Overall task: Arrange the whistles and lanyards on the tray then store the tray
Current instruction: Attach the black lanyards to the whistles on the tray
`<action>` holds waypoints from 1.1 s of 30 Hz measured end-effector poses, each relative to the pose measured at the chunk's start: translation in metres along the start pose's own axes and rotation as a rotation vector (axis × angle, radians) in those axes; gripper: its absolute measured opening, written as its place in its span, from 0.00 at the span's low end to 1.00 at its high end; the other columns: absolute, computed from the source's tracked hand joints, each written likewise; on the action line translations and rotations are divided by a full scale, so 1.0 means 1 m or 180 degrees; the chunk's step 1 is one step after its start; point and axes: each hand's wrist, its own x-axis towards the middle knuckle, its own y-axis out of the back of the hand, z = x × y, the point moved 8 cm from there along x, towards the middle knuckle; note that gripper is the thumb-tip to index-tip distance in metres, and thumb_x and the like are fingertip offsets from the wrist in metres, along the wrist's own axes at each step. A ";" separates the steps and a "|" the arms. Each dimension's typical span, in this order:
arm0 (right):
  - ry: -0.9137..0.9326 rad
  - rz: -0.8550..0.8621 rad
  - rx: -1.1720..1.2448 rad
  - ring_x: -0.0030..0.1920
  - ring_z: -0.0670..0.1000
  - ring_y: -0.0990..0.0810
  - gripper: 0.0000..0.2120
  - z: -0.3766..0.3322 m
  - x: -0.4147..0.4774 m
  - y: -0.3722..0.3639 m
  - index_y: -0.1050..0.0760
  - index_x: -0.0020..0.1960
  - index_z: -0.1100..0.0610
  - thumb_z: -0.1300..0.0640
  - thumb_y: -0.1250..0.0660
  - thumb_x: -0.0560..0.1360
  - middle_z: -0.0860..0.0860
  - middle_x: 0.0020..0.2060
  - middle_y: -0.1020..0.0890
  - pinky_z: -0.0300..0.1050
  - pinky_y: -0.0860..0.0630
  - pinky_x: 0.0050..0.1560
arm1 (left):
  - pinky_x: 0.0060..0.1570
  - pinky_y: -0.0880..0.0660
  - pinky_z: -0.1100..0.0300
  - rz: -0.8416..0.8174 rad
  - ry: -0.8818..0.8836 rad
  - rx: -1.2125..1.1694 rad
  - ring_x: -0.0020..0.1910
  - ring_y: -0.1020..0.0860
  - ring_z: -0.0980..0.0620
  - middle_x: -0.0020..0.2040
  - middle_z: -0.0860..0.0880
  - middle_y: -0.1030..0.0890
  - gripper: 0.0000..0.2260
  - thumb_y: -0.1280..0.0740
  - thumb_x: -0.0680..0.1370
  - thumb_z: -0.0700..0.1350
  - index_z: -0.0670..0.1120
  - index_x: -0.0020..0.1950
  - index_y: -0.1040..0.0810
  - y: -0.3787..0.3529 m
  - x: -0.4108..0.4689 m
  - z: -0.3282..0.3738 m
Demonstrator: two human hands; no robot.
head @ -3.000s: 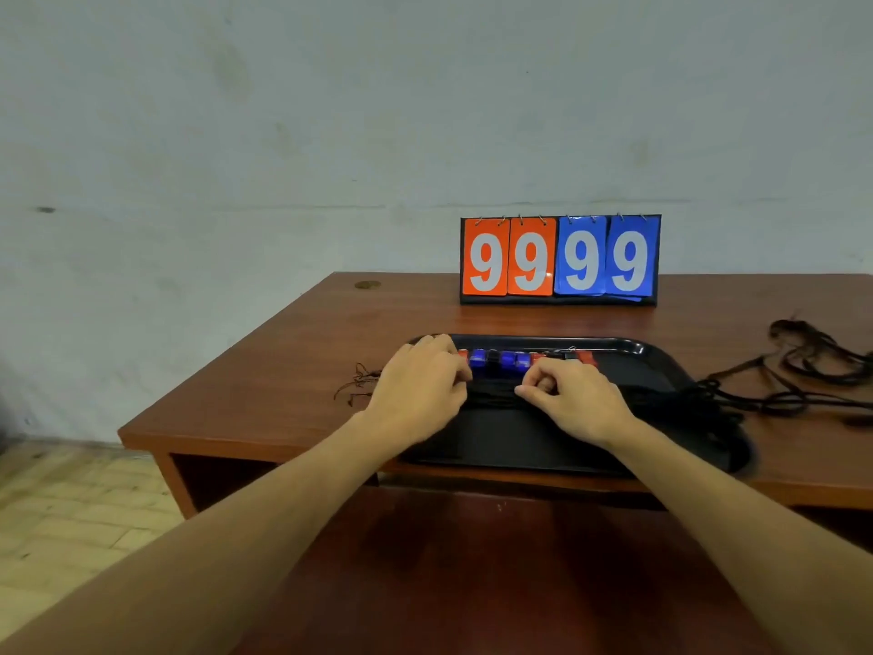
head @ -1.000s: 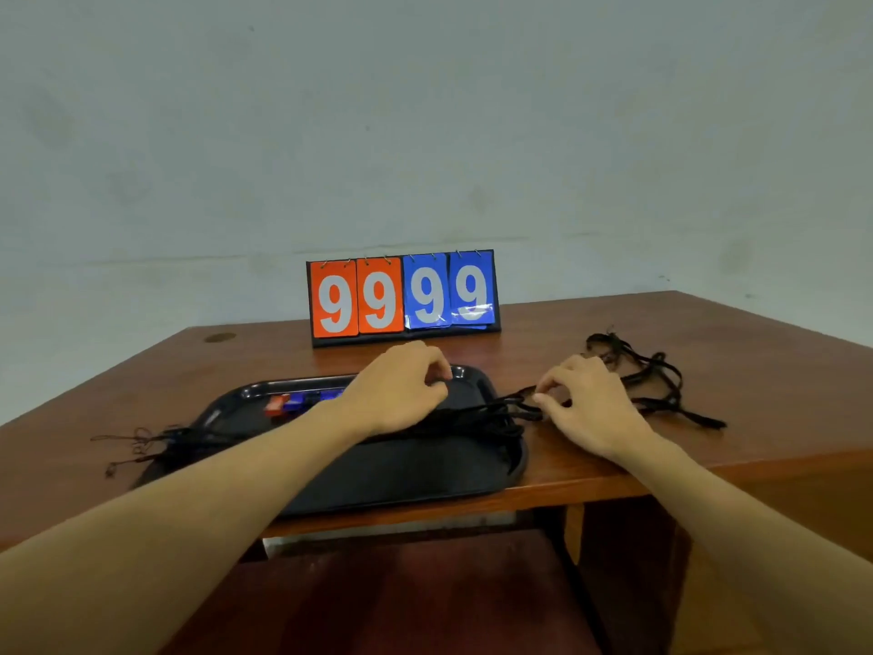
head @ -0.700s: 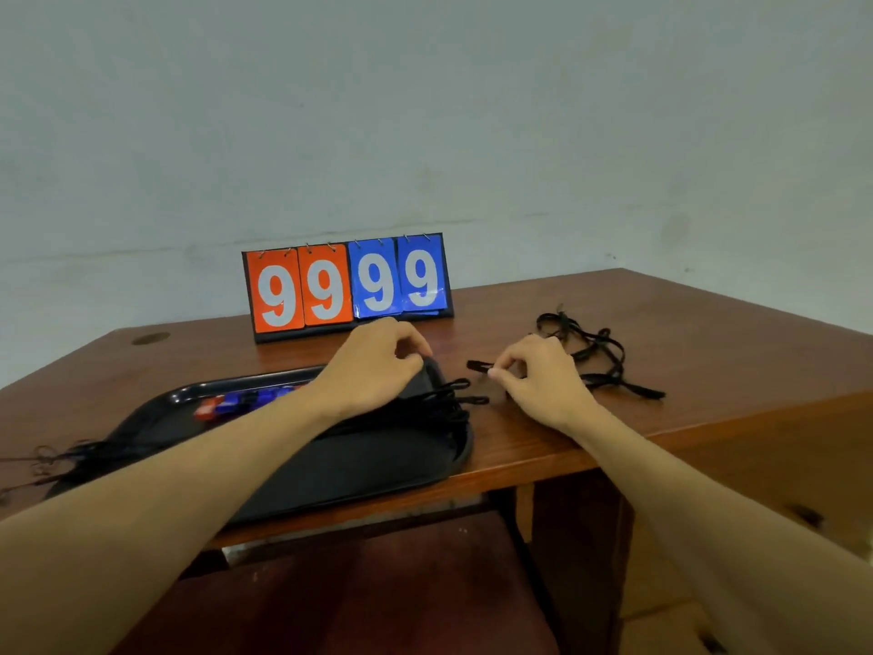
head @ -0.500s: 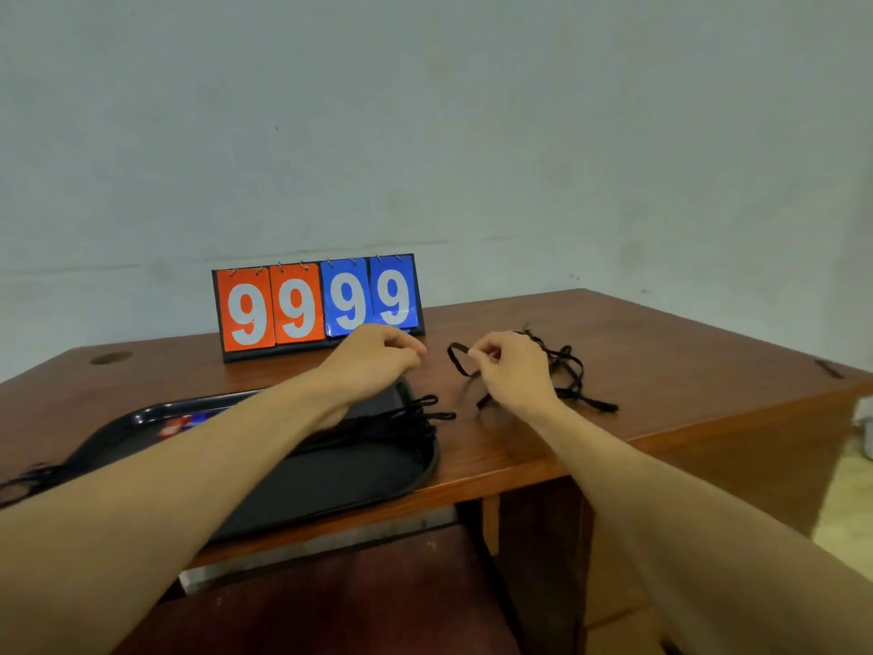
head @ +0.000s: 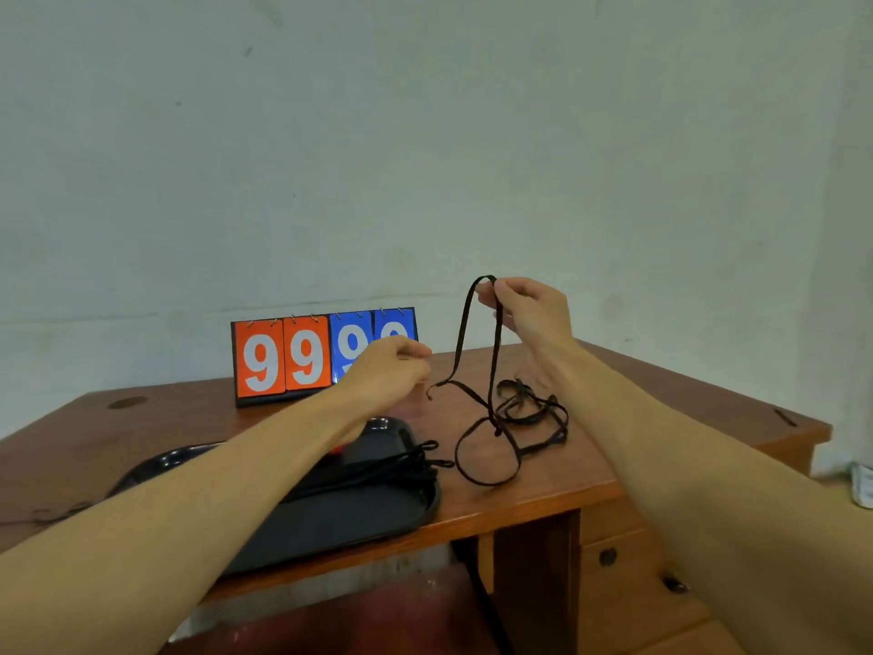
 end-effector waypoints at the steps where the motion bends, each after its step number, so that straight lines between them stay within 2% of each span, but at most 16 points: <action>1: -0.0038 -0.0042 0.0167 0.52 0.50 0.17 0.07 -0.004 -0.001 0.000 0.19 0.50 0.61 0.62 0.36 0.78 0.54 0.48 0.15 0.44 0.23 0.57 | 0.61 0.32 0.60 -0.0022 -0.0022 0.0051 0.58 0.26 0.55 0.61 0.49 0.23 0.17 0.36 0.77 0.39 0.48 0.65 0.27 -0.002 0.000 0.002; 4: -0.0135 -0.0199 0.0589 0.52 0.52 0.16 0.09 -0.016 -0.005 -0.002 0.20 0.52 0.63 0.62 0.38 0.79 0.56 0.49 0.15 0.48 0.21 0.57 | 0.60 0.33 0.60 -0.0168 -0.0092 0.0331 0.62 0.30 0.54 0.68 0.48 0.29 0.24 0.35 0.77 0.41 0.47 0.72 0.35 -0.013 0.002 0.003; 7: -0.0221 -0.0396 0.0773 0.52 0.53 0.16 0.10 -0.023 -0.011 -0.002 0.21 0.53 0.64 0.63 0.40 0.80 0.57 0.50 0.15 0.51 0.21 0.57 | 0.68 0.37 0.53 -0.0219 -0.0116 0.0715 0.72 0.36 0.48 0.75 0.47 0.37 0.32 0.32 0.76 0.46 0.46 0.76 0.43 -0.028 0.006 0.000; 10: -0.0329 -0.0502 0.0640 0.52 0.53 0.16 0.11 -0.022 -0.020 0.001 0.21 0.55 0.65 0.62 0.40 0.80 0.57 0.50 0.15 0.52 0.22 0.58 | 0.71 0.40 0.46 -0.0163 -0.0188 0.1394 0.74 0.42 0.42 0.75 0.45 0.39 0.34 0.31 0.75 0.50 0.46 0.76 0.43 -0.042 0.011 0.006; 12: -0.0388 -0.0563 0.0749 0.52 0.54 0.16 0.10 -0.021 -0.025 0.003 0.21 0.53 0.64 0.63 0.41 0.80 0.57 0.50 0.15 0.51 0.22 0.58 | 0.68 0.36 0.43 -0.0217 -0.0236 0.1688 0.70 0.36 0.40 0.69 0.43 0.31 0.28 0.30 0.74 0.50 0.46 0.71 0.34 -0.054 0.016 0.010; 14: -0.0415 -0.0612 0.0845 0.51 0.55 0.16 0.09 -0.022 -0.030 0.006 0.22 0.51 0.63 0.63 0.41 0.80 0.58 0.49 0.15 0.51 0.21 0.57 | 0.65 0.32 0.44 -0.0270 -0.0334 0.1803 0.62 0.27 0.44 0.60 0.45 0.23 0.18 0.31 0.75 0.51 0.46 0.62 0.25 -0.062 0.018 0.012; 16: -0.0438 -0.0604 0.0817 0.51 0.56 0.16 0.08 -0.020 -0.034 0.010 0.22 0.49 0.63 0.63 0.41 0.79 0.58 0.48 0.15 0.50 0.21 0.55 | 0.61 0.28 0.48 -0.0438 -0.0401 0.1686 0.53 0.22 0.50 0.51 0.49 0.18 0.11 0.33 0.77 0.50 0.46 0.54 0.21 -0.068 0.017 0.014; 18: -0.0507 -0.0513 0.0740 0.49 0.56 0.15 0.07 -0.014 -0.037 0.017 0.22 0.48 0.63 0.64 0.40 0.79 0.58 0.47 0.15 0.49 0.20 0.53 | 0.48 0.24 0.58 -0.0556 -0.0482 0.1419 0.41 0.21 0.54 0.41 0.50 0.19 0.09 0.36 0.79 0.50 0.45 0.47 0.21 -0.065 0.014 0.020; 20: -0.0645 -0.0358 0.0563 0.45 0.55 0.15 0.07 -0.004 -0.040 0.023 0.22 0.47 0.63 0.64 0.39 0.77 0.58 0.45 0.15 0.47 0.19 0.48 | 0.37 0.28 0.61 -0.0462 -0.0621 0.1388 0.34 0.26 0.55 0.35 0.49 0.23 0.11 0.39 0.80 0.49 0.47 0.41 0.24 -0.053 0.010 0.031; 22: -0.0851 -0.0220 0.0161 0.41 0.53 0.17 0.08 0.008 -0.043 0.026 0.22 0.45 0.63 0.64 0.39 0.76 0.57 0.42 0.16 0.44 0.20 0.43 | 0.37 0.30 0.59 -0.0348 -0.0723 0.1449 0.34 0.29 0.53 0.36 0.46 0.25 0.12 0.41 0.81 0.48 0.47 0.38 0.27 -0.038 0.009 0.040; 24: -0.1079 -0.0166 -0.0421 0.38 0.51 0.20 0.09 0.024 -0.044 0.024 0.22 0.42 0.61 0.64 0.40 0.75 0.54 0.39 0.16 0.45 0.24 0.43 | 0.36 0.33 0.60 -0.0437 -0.0729 0.1456 0.32 0.33 0.54 0.35 0.48 0.30 0.11 0.43 0.82 0.47 0.45 0.41 0.29 -0.028 0.005 0.046; 26: -0.1141 -0.0087 -0.1021 0.39 0.52 0.23 0.09 0.031 -0.041 0.018 0.22 0.43 0.62 0.63 0.41 0.76 0.56 0.41 0.17 0.48 0.25 0.44 | 0.38 0.33 0.62 -0.0647 -0.0693 0.1526 0.34 0.33 0.55 0.36 0.51 0.31 0.10 0.46 0.83 0.46 0.43 0.52 0.27 -0.022 -0.002 0.049; 29: -0.0772 -0.0035 -0.1814 0.41 0.53 0.24 0.12 0.020 -0.038 0.000 0.22 0.51 0.62 0.62 0.44 0.78 0.57 0.45 0.20 0.45 0.29 0.40 | 0.38 0.33 0.63 -0.0885 -0.0650 0.1578 0.35 0.33 0.56 0.38 0.51 0.31 0.11 0.48 0.83 0.45 0.44 0.62 0.31 -0.015 -0.016 0.050; 31: -0.0526 -0.0019 -0.1767 0.50 0.54 0.22 0.15 0.007 -0.043 -0.015 0.24 0.56 0.61 0.63 0.47 0.78 0.55 0.52 0.20 0.46 0.27 0.48 | 0.40 0.32 0.62 -0.0926 -0.0634 0.1613 0.36 0.31 0.55 0.39 0.49 0.29 0.10 0.47 0.83 0.44 0.43 0.63 0.36 -0.007 -0.023 0.047; 33: -0.0395 -0.0169 -0.1420 0.58 0.55 0.23 0.16 -0.001 -0.051 -0.033 0.25 0.58 0.60 0.65 0.48 0.77 0.56 0.56 0.20 0.49 0.28 0.59 | 0.36 0.32 0.66 -0.0900 -0.0657 0.1608 0.35 0.32 0.55 0.38 0.48 0.30 0.09 0.45 0.82 0.43 0.41 0.61 0.38 0.004 -0.028 0.044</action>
